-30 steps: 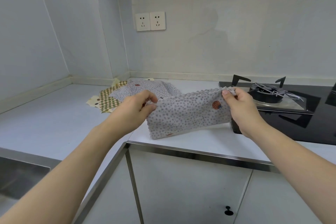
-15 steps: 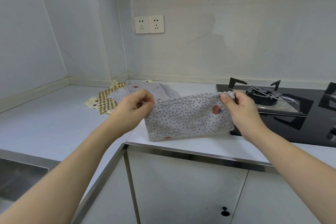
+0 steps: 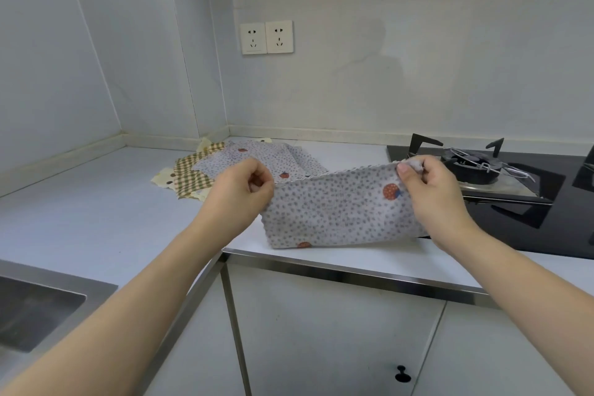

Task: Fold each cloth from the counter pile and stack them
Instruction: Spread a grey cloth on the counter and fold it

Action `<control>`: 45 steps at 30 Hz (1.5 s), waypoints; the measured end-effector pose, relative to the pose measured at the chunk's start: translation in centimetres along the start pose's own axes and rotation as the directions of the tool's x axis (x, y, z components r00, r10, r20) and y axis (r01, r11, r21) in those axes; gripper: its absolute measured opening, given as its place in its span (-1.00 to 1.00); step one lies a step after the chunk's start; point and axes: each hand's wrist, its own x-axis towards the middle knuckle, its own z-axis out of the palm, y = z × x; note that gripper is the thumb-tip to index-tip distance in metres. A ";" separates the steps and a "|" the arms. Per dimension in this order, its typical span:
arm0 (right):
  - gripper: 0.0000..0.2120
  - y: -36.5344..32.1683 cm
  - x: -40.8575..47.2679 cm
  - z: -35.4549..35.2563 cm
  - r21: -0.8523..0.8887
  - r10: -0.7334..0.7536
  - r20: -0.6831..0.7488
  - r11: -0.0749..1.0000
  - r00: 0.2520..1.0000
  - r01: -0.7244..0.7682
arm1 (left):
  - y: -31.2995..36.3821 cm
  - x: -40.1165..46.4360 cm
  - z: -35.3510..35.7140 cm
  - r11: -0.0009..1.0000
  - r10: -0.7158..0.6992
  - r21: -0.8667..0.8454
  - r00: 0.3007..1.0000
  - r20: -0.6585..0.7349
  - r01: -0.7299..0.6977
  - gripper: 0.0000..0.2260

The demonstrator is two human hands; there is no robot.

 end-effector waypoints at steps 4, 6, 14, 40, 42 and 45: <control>-0.74 0.1 3.4 -0.3 -0.046 0.002 0.003 0.999 1.000 -0.002 | 0.9 0.7 -0.1 0.980 -0.055 -0.191 0.998 0.023 0.059 -0.89; -0.70 0.3 5.5 -0.3 -0.133 0.011 0.051 0.991 0.999 -0.004 | 1.3 1.4 -0.4 0.955 -0.079 -0.283 0.995 0.064 0.094 -0.89; -0.55 1.7 6.0 5.9 -0.751 -0.116 0.282 0.591 0.952 0.294 | -3.6 5.0 3.3 0.928 -0.202 0.342 0.972 0.123 0.150 -0.83; -0.65 4.7 0.4 7.4 -0.491 -0.268 0.563 0.652 0.782 0.578 | -8.5 2.4 4.6 0.940 0.055 0.300 0.937 0.345 -0.165 -0.61; -0.63 2.8 -3.1 7.4 -0.424 -0.235 0.597 0.719 0.767 0.551 | -7.8 1.8 4.5 0.931 0.032 0.331 0.938 0.346 -0.154 -0.58; -0.38 1.9 -5.5 7.0 -0.479 -0.156 0.653 0.673 0.741 0.564 | -6.8 0.2 4.0 0.919 0.019 0.364 0.939 0.344 -0.152 -0.49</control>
